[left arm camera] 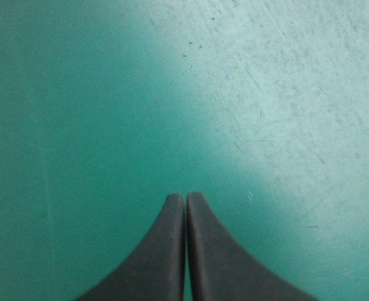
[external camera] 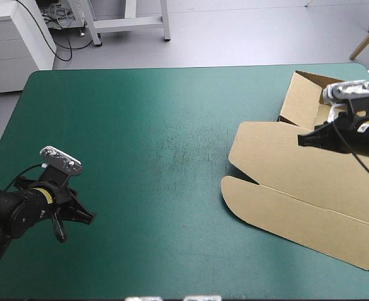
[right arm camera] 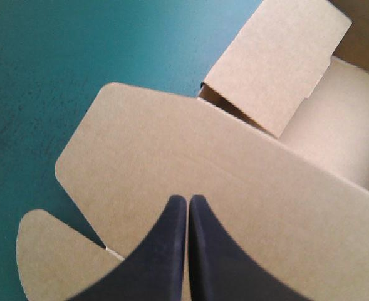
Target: Fold the box
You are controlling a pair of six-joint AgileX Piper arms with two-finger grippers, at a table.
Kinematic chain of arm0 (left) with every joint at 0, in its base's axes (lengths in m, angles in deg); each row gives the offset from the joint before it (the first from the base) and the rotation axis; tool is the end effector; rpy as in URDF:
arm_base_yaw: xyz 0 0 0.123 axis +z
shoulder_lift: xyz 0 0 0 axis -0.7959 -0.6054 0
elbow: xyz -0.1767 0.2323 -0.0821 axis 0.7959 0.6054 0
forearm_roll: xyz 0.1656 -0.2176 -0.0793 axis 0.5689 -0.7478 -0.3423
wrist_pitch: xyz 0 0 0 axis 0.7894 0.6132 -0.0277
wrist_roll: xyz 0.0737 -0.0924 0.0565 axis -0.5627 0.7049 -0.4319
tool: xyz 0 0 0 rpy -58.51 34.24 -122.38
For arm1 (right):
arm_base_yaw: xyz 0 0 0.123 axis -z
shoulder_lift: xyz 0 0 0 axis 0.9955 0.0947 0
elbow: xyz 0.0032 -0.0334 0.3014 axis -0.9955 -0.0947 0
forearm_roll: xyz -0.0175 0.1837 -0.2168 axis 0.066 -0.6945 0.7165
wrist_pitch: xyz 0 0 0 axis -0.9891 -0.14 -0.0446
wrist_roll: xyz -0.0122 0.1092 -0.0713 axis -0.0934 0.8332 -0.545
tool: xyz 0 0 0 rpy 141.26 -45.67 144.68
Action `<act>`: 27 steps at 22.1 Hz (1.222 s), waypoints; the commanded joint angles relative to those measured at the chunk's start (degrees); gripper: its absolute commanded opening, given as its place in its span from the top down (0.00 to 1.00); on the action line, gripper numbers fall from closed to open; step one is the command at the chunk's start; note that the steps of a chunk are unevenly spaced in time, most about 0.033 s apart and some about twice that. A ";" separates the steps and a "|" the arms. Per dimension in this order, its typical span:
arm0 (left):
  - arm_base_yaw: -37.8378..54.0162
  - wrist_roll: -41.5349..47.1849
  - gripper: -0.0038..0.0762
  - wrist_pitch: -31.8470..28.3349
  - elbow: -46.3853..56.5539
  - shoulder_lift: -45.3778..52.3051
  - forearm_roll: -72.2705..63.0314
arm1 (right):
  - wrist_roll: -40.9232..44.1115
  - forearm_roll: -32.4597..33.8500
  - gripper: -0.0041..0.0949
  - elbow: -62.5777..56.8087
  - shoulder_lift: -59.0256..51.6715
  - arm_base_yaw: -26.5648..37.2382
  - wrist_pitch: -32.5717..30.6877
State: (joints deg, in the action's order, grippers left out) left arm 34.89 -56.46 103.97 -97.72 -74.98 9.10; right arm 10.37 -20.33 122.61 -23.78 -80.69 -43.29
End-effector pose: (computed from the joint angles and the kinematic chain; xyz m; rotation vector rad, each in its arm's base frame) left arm 0.1965 -0.0481 0.3089 0.5825 2.4636 0.0902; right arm 0.2777 0.0125 0.4043 -0.2141 2.2863 0.1667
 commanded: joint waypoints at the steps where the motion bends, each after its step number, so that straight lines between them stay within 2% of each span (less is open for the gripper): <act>1: -0.32 -1.31 0.96 -5.17 2.85 1.90 -2.84 | -1.09 -1.84 0.96 -8.69 -8.06 -0.41 8.08; 7: -0.32 -1.31 0.96 -7.79 11.00 6.45 -6.75 | -3.48 -1.93 0.96 -18.74 -17.19 -0.41 8.93; 10: -0.32 -1.31 0.96 -8.56 16.18 11.65 -6.75 | -7.21 -1.93 0.96 -25.40 -24.14 -0.41 8.82; 15: -0.32 -1.31 0.96 -8.82 20.98 19.06 -6.75 | -7.60 -2.07 0.96 -33.50 -30.83 -0.41 8.95; 20: -0.32 -1.31 0.96 -8.25 21.68 20.22 -6.75 | -7.78 -2.07 0.96 -38.85 -32.94 -0.41 8.61; 27: -0.32 -0.15 0.96 -8.25 21.68 20.22 -6.75 | -7.67 -2.07 0.96 -39.43 -33.61 -0.41 8.50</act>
State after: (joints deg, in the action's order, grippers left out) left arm 34.89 -57.62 98.24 -74.62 -54.44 2.62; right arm 3.07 -21.31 81.73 -57.47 -80.96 -37.89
